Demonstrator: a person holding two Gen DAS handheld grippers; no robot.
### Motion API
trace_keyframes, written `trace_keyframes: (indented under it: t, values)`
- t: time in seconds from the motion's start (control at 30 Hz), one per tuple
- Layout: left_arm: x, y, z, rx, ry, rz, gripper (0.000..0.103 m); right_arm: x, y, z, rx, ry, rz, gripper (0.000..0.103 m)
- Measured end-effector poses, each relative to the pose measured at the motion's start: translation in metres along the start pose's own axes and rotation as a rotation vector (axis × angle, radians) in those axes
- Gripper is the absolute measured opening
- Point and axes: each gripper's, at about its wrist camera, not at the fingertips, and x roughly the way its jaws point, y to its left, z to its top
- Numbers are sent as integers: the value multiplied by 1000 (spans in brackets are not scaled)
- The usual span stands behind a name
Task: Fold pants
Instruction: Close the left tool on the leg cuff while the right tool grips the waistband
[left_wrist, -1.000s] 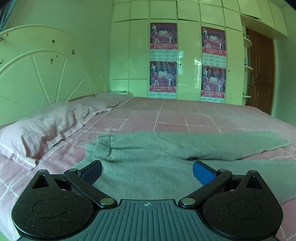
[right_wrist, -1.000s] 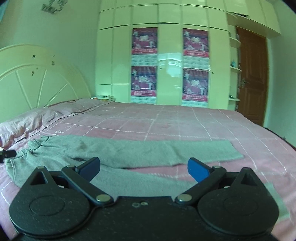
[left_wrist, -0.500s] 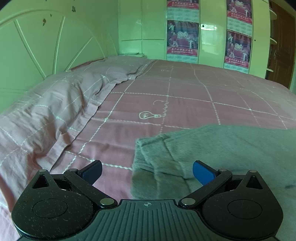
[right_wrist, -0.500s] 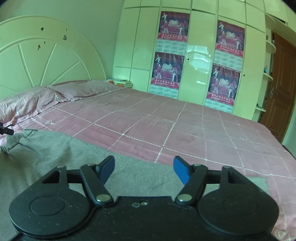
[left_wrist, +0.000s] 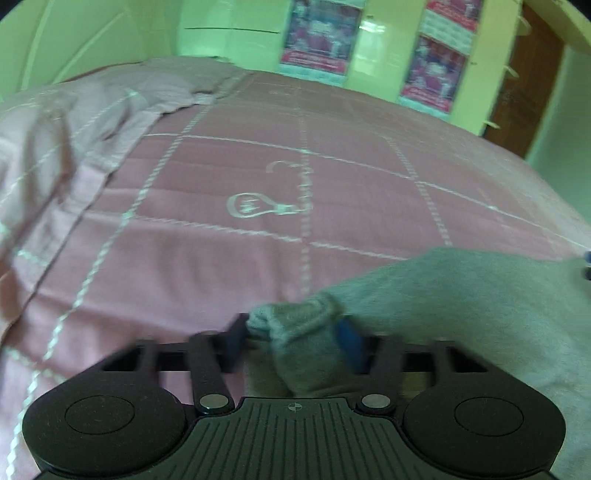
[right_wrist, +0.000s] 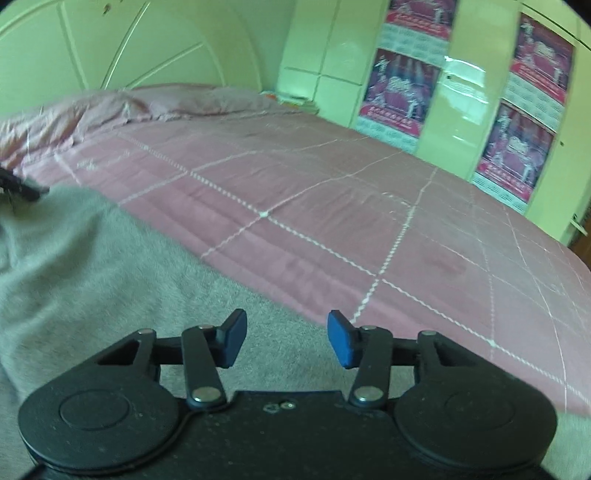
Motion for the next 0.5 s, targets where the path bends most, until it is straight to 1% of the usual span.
trace_keyframes:
  t: [0.07,0.1,0.17,0.23,0.3,0.33,0.37,0.4,0.43,0.47,0.5]
  values:
    - [2,1,2,9,8,-27,37,13,-1,2,-39,17,19,40]
    - [2,3,2,-5,9,-43,36,19,-2,4,-54,27,37,40]
    - [3,6,0,9,8,-59,36,33,-1,8,-86,70,77,40]
    - [5,10,0,2,11,-74,40,46,3,10,-147,111,86,43]
    - [7,12,-1,4,2,-85,42,52,6,11,-197,127,89,46]
    - [9,12,-2,13,-5,-87,42,54,6,15,-190,144,101,43]
    - [10,11,-3,15,-9,-86,43,56,5,19,-185,164,116,42]
    - [10,11,-3,22,-15,-89,41,57,5,22,-176,185,146,27]
    - [11,11,-3,30,-19,-99,33,57,7,24,-183,197,167,12]
    - [11,12,-4,30,-26,-118,29,56,11,24,-213,201,156,8]
    - [10,11,-4,35,-34,-128,23,55,13,26,-206,205,139,0]
